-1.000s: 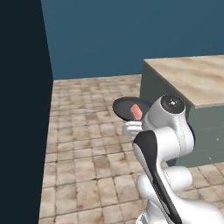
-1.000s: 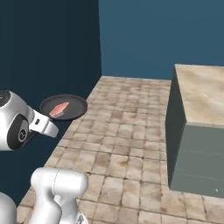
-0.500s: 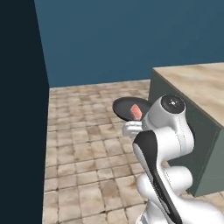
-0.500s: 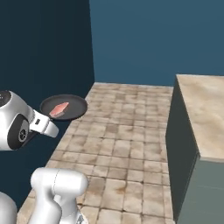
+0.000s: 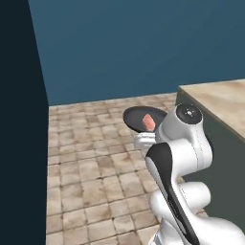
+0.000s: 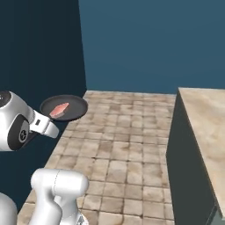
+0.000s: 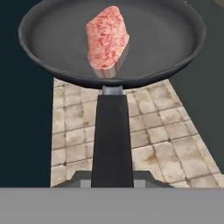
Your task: Pick up the pan with the steak in it and place it on the dining table. Then place the steak on the plate.
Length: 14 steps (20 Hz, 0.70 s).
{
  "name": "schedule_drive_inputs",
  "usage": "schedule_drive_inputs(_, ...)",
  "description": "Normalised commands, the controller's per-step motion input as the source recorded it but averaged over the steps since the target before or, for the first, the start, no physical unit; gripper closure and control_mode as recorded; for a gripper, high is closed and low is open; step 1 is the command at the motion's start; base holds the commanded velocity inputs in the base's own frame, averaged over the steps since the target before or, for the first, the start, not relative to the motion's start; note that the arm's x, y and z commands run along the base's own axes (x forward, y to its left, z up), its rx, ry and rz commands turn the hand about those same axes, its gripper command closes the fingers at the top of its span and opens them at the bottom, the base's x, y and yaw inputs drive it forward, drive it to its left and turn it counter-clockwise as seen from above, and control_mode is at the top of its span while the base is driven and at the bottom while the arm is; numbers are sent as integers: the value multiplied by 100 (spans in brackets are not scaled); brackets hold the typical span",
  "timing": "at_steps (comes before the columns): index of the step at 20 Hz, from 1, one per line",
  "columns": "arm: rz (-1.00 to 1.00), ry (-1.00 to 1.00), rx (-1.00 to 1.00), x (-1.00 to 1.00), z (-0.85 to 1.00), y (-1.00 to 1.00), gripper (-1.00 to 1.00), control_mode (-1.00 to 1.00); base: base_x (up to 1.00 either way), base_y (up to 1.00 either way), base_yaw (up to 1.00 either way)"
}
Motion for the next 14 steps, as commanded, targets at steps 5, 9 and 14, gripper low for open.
schedule_drive_inputs(5,0,0,0,0,0,0,100,100,100,36,-8)
schedule_drive_inputs(9,0,0,0,0,0,0,100,100,100,36,-8)
schedule_drive_inputs(14,0,0,0,0,0,0,100,100,100,37,-8)
